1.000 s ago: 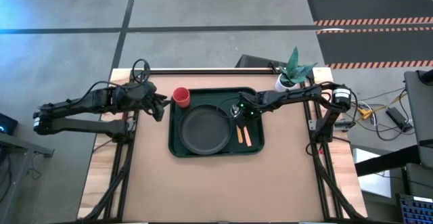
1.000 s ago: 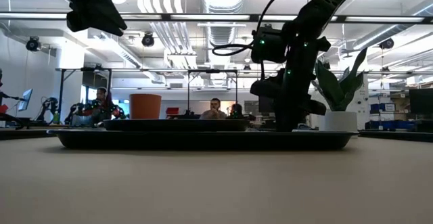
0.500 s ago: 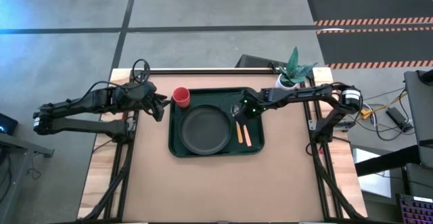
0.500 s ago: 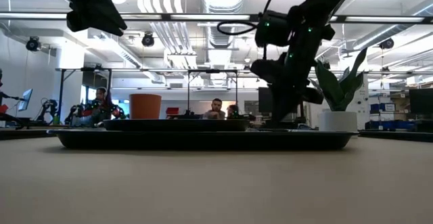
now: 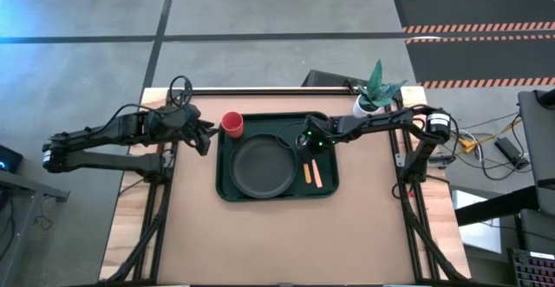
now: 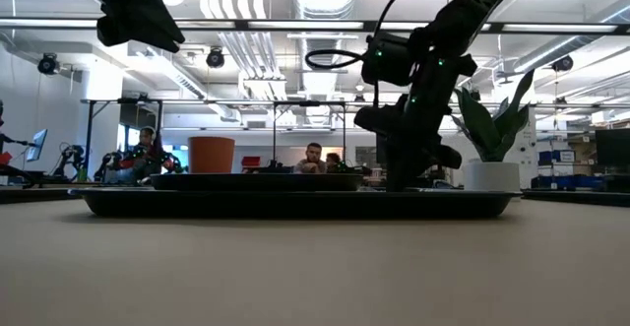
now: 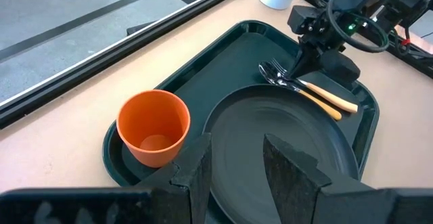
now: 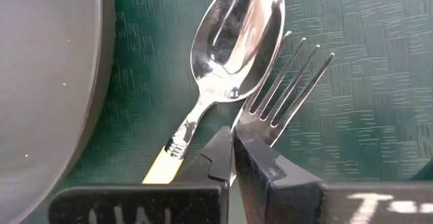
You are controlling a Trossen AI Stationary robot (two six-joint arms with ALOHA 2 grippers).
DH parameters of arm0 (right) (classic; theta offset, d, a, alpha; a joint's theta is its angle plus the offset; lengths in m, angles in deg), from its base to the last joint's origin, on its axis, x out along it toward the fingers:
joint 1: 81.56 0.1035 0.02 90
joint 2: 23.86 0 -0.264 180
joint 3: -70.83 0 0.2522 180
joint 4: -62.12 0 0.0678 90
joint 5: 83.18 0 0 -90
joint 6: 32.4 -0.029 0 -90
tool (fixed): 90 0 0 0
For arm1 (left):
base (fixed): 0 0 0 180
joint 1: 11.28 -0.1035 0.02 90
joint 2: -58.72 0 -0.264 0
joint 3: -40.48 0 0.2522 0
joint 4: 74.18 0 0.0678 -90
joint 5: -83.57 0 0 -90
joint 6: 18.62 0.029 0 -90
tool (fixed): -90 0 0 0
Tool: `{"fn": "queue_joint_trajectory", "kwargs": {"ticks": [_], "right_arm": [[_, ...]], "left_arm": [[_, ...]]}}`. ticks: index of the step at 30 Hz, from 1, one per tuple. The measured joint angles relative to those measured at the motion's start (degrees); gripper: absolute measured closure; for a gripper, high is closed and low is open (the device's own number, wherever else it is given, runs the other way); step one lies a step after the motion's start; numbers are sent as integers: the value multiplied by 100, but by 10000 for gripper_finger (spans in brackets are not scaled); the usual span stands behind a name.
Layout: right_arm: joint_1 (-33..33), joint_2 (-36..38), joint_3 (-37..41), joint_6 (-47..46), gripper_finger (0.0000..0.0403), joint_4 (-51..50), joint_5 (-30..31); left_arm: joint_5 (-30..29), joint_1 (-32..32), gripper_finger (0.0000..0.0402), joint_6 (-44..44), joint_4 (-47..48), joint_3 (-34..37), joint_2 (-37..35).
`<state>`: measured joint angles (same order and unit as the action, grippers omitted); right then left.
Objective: Pick and place plate/cup/fork/spoon on tray
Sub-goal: Adjust the orange fork on the black serving tray
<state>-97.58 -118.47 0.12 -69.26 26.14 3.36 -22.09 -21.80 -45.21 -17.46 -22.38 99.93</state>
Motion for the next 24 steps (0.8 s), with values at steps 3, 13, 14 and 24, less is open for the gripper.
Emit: {"fn": "queue_joint_trajectory", "kwargs": {"ticks": [3, 13, 14, 24], "right_arm": [[0, -2, 0, -3, 394, 20, 46], [-1, -64, 0, 1, 394, 27, 352], [-1, -72, 0, 6, 394, 25, 365], [-1, -87, 0, 145, 394, 1, 740]], "left_arm": [[0, 0, 288, -2, 0, 0, 0], [0, 0, 288, -2, 0, 0, 0], [0, 0, 288, -2, 0, 0, 0], [2, 0, 288, -2, 2, 0, 0]]}}
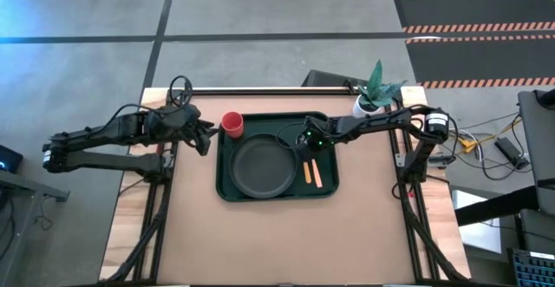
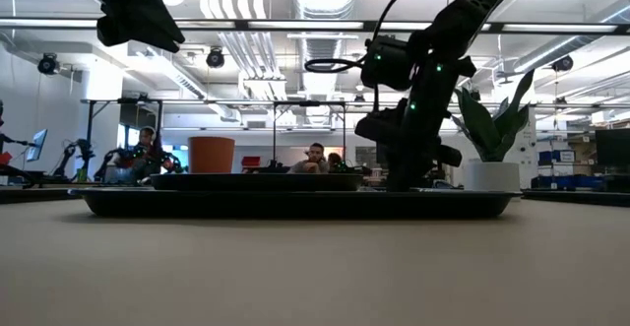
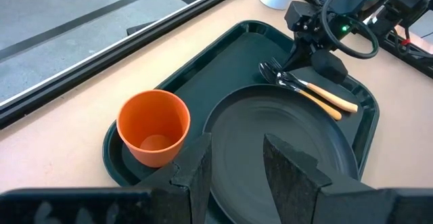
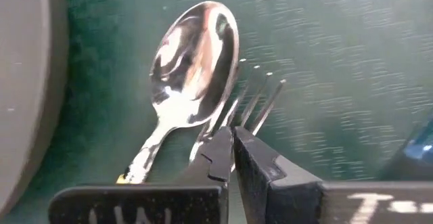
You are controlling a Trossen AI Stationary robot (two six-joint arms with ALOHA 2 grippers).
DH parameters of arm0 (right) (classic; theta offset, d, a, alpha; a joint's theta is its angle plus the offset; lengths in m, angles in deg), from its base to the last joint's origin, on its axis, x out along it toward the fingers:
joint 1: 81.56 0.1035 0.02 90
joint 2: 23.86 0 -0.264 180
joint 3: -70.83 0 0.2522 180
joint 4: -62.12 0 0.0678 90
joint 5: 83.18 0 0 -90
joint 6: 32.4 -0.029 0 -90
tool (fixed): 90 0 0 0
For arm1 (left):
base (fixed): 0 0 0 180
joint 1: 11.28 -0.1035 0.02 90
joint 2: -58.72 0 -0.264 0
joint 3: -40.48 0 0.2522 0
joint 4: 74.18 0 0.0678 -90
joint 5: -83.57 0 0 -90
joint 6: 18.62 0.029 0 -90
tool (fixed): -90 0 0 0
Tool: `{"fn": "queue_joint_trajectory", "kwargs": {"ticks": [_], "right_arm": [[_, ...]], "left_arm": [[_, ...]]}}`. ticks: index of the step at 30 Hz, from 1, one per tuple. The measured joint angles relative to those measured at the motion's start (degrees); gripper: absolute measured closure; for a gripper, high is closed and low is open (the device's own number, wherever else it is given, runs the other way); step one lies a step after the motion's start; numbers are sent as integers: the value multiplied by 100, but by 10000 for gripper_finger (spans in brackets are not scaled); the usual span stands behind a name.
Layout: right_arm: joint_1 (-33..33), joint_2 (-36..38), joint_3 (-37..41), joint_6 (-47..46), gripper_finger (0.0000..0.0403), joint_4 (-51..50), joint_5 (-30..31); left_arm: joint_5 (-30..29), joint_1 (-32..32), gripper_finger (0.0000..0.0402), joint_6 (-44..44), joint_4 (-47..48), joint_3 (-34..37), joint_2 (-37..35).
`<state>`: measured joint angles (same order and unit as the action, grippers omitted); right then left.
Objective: Pick and place plate/cup/fork/spoon on tray
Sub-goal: Adjust the orange fork on the black serving tray
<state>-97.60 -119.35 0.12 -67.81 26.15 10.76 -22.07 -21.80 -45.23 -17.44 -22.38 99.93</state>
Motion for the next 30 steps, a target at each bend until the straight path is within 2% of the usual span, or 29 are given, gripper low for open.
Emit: {"fn": "queue_joint_trajectory", "kwargs": {"ticks": [19, 30], "right_arm": [[0, 0, 0, 5, 394, -537, 510], [2, 35, -70, 76, 394, -569, 348]], "left_arm": [[40, 0, 288, 0, 0, 0, 0], [42, 0, 288, 0, 2, 0, 0]]}}
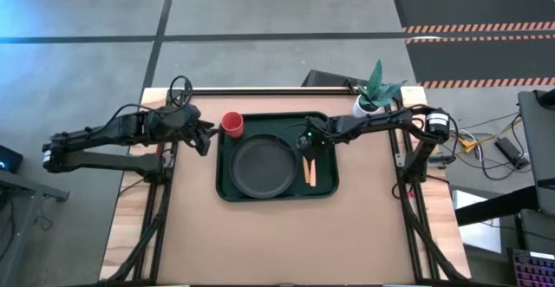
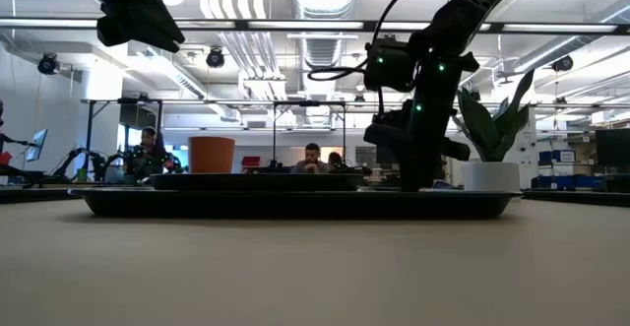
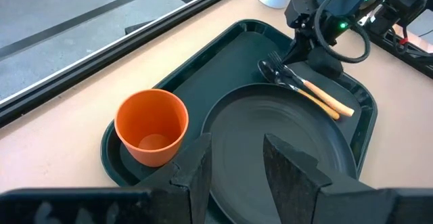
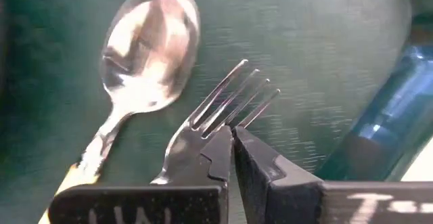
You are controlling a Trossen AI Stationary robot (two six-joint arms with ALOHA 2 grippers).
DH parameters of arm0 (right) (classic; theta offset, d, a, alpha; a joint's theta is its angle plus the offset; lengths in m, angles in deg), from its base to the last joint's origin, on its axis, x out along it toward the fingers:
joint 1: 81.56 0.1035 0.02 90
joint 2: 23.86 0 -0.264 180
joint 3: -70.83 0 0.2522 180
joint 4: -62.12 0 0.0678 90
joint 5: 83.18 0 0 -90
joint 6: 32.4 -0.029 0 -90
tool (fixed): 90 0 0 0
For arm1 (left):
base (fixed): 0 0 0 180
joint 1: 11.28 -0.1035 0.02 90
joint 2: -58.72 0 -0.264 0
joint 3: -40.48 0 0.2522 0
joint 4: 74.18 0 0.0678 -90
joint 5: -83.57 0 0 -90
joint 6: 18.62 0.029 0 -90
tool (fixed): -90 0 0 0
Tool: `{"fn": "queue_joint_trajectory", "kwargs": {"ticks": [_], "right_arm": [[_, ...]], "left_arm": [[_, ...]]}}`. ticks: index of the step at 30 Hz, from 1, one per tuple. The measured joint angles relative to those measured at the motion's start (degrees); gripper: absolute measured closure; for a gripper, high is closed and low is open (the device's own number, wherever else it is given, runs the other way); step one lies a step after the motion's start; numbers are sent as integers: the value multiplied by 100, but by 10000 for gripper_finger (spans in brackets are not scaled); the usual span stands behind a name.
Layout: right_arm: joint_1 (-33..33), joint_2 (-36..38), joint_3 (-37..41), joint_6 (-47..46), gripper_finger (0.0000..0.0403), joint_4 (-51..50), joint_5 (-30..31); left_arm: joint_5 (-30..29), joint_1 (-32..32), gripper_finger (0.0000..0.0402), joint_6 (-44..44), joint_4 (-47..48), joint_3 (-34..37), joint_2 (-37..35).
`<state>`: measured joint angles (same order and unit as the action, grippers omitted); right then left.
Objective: Pick and place plate/cup/fork/spoon on tray
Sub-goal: Adjust the orange fork on the black serving tray, then adjust the black serving tray
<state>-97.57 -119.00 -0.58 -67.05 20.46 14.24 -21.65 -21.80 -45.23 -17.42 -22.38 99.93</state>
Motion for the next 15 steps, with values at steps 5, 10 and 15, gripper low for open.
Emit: {"fn": "queue_joint_trajectory", "kwargs": {"ticks": [5, 10, 15], "right_arm": [[26, 81, -227, 152, 394, -10, -39], [87, 176, -516, 249, 394, -30, -36], [116, 197, -732, 493, 394, -44, 10]], "left_arm": [[0, 0, 288, 0, 0, 0, 0], [1, 0, 288, 1, -1, 0, 0], [0, 0, 288, 2, 0, 0, 0]]}}
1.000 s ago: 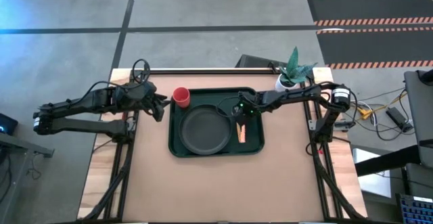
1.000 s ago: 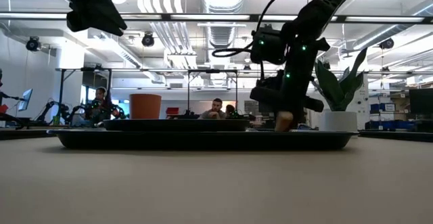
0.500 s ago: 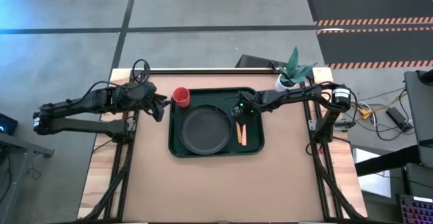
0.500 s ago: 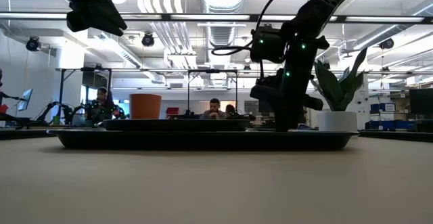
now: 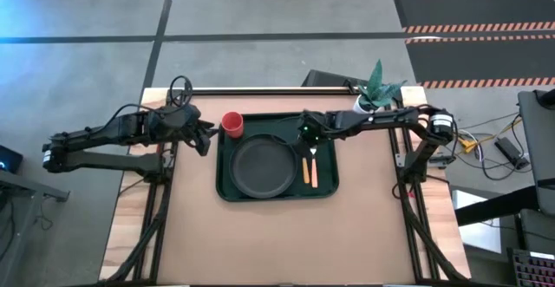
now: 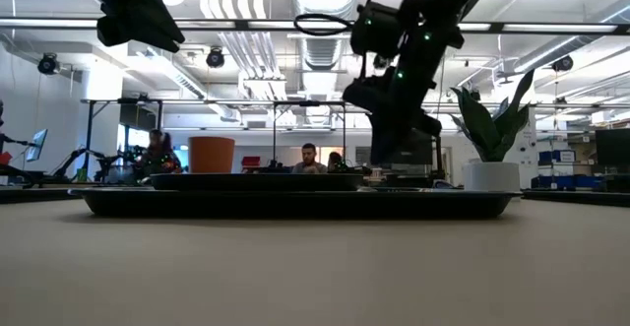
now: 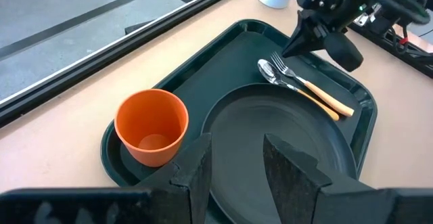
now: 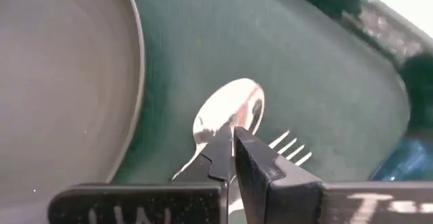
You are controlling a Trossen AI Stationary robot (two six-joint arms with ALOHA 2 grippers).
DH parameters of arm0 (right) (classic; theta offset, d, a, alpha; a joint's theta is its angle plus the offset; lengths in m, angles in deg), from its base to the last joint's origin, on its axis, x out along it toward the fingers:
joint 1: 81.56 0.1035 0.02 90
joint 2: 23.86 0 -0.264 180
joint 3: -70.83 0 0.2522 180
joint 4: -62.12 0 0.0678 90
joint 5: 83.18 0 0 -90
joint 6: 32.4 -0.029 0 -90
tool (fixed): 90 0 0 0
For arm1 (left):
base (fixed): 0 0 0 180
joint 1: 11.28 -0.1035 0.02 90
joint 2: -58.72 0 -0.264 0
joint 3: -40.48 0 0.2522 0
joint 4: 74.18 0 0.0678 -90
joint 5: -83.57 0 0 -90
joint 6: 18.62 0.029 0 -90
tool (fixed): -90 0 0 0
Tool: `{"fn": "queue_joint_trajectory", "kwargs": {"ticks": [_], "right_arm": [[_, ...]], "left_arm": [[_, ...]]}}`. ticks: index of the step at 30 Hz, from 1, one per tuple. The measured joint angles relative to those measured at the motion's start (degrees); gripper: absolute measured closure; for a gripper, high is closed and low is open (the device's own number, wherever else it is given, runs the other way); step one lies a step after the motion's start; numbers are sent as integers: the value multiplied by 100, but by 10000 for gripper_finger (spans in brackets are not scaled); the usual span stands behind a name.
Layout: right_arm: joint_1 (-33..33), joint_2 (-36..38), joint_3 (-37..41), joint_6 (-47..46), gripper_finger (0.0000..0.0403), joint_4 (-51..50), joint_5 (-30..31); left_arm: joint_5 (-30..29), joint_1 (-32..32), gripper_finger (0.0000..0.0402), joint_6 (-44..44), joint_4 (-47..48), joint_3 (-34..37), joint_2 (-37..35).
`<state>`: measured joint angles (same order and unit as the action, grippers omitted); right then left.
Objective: Pick and place plate/cup/fork/spoon on tray
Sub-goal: Adjust the black serving tray
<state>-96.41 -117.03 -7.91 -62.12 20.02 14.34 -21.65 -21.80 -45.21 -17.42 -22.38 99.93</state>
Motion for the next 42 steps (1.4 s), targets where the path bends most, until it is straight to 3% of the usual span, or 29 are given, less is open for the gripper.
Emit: {"fn": "queue_joint_trajectory", "kwargs": {"ticks": [4, 17, 25, 28, 33, 42], "right_arm": [[-86, 1, -135, 206, 394, -19, 1], [-244, 4, -654, 894, 394, -55, -190], [-623, 7, -1182, 1282, 394, -312, -171], [-914, 9, -1408, 1337, 394, -390, -339], [-1464, 3, -1534, 1408, 394, -361, -1034], [-2064, -507, -1438, 1461, 394, -344, -1085]], "left_arm": [[-25, 0, 288, 44, 0, 0, 1], [-859, -3, 288, 265, 0, 66, 128], [-974, -626, 314, 401, -195, 76, 696], [-651, -1068, 349, 755, -635, 76, 989], [680, -1890, 396, 1149, -1516, 30, 1673], [966, -2244, 401, 1369, -1851, -450, 2386]]}}
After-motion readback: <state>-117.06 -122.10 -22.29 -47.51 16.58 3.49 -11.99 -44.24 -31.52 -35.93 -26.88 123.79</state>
